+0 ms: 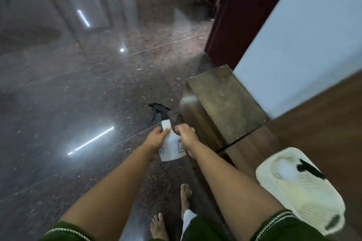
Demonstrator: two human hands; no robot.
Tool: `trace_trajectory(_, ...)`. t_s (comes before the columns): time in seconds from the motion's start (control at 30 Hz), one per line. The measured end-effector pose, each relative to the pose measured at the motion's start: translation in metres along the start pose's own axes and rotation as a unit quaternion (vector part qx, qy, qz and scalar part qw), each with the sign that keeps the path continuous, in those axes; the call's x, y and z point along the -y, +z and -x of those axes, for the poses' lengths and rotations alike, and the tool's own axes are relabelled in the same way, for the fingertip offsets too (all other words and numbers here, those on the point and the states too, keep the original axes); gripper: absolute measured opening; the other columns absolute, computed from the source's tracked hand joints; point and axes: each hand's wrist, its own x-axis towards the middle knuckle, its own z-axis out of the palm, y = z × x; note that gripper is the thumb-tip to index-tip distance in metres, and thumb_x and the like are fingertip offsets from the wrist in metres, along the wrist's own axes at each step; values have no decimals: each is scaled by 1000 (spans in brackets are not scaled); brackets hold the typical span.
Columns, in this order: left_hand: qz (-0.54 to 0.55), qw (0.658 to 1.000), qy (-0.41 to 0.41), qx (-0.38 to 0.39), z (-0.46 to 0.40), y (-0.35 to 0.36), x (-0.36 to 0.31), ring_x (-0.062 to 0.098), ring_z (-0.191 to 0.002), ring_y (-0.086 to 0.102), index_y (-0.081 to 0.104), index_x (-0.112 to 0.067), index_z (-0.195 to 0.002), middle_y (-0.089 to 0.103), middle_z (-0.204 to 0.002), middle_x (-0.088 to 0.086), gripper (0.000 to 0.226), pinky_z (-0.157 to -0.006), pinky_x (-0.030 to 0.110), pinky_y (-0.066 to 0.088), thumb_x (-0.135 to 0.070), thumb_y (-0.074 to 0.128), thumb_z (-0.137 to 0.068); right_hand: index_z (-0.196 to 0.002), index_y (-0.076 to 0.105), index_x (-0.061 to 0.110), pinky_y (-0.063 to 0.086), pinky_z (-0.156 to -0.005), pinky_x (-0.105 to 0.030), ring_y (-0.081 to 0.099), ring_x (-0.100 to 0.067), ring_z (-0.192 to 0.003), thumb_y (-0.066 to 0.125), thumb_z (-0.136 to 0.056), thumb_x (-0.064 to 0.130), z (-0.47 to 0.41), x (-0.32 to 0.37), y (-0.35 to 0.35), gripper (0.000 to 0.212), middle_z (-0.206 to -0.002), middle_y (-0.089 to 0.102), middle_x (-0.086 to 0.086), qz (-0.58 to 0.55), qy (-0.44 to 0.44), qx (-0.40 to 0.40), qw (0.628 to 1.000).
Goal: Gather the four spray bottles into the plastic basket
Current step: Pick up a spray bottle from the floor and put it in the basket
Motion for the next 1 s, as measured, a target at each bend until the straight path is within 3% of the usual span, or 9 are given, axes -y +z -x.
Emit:
trace_trajectory(0.07, -70, 996, 49, 29, 23, 33, -25, 33, -101, 63, 53, -8, -117, 63, -116, 15, 40, -91, 49, 53, -40, 54, -94, -99, 57, 22, 52, -79, -46, 61, -32, -96, 50, -77, 44, 17, 6, -34, 33, -115, 59, -16, -23, -4, -3, 1000)
trace_trajectory(0.2, -138, 982, 98, 79, 51, 97, -63, 34, -108, 61, 32, -6, -132, 56, -118, 14, 56, -91, 48, 52, -37, 57, -93, -114, 52, 18, 47, -73, -37, 60, -31, -92, 46, -94, 30, 55, 8, -99, 25, -115, 60, -18, -85, -6, -53, 995)
trace_trajectory(0.4, -212, 948, 132, 198, 70, 184, -96, 33, -104, 63, 42, -8, -128, 59, -120, 13, 45, -89, 47, 53, -32, 58, -93, -148, 28, 17, 53, -85, -43, 60, -28, -98, 50, -97, 14, 96, -27, -196, 56, -136, 53, -18, -315, -22, -115, 942)
trace_trajectory(0.47, -257, 931, 154, 210, 64, 217, -95, 34, -105, 64, 52, -12, -123, 60, -122, 16, 44, -91, 51, 54, -37, 60, -88, -147, 31, 15, 52, -75, -33, 60, -22, -90, 47, -98, 8, 109, -47, -227, 52, -124, 59, -15, -381, -29, -130, 915)
trace_trajectory(0.57, -330, 893, 194, 238, 65, 272, -82, 31, -106, 62, 62, -14, -121, 60, -122, 17, 43, -91, 42, 53, -39, 60, -86, -140, 41, 12, 52, -62, -25, 60, -16, -77, 47, -96, 0, 127, -85, -266, 46, -99, 63, -7, -457, -13, -165, 874)
trace_trajectory(0.7, -404, 840, 239, 270, 85, 349, -54, 24, -94, 67, 67, -14, -103, 70, -102, 9, 67, -83, 43, 55, -64, 63, -60, -131, 49, 14, 44, -59, -22, 58, -11, -73, 67, -85, 3, 146, -134, -309, 50, -95, 65, 1, -474, 2, -228, 850)
trace_trajectory(0.8, -403, 838, 246, 273, 114, 403, -44, 25, -84, 67, 68, -7, -96, 71, -86, 7, 39, -68, 32, 48, -43, 66, -80, -125, 54, 11, 49, -58, -21, 67, -12, -74, 80, -74, 7, 157, -169, -343, 57, -92, 68, -1, -492, -3, -262, 830)
trace_trajectory(0.9, -414, 835, 240, 271, 126, 450, -36, 32, -85, 66, 65, -8, -97, 66, -81, 16, 33, -63, 30, 44, -38, 59, -85, -121, 60, 5, 48, -55, -16, 65, -5, -60, 84, -70, 16, 165, -203, -376, 57, -94, 70, -5, -462, 13, -275, 843)
trace_trajectory(1.0, -435, 813, 261, 286, 126, 487, -28, 32, -89, 65, 68, -12, -92, 66, -87, 17, 34, -66, 29, 42, -44, 63, -82, -124, 58, 7, 51, -73, -21, 67, -14, -87, 81, -72, 10, 173, -235, -407, 58, -122, 66, -13, -441, 11, -279, 853)
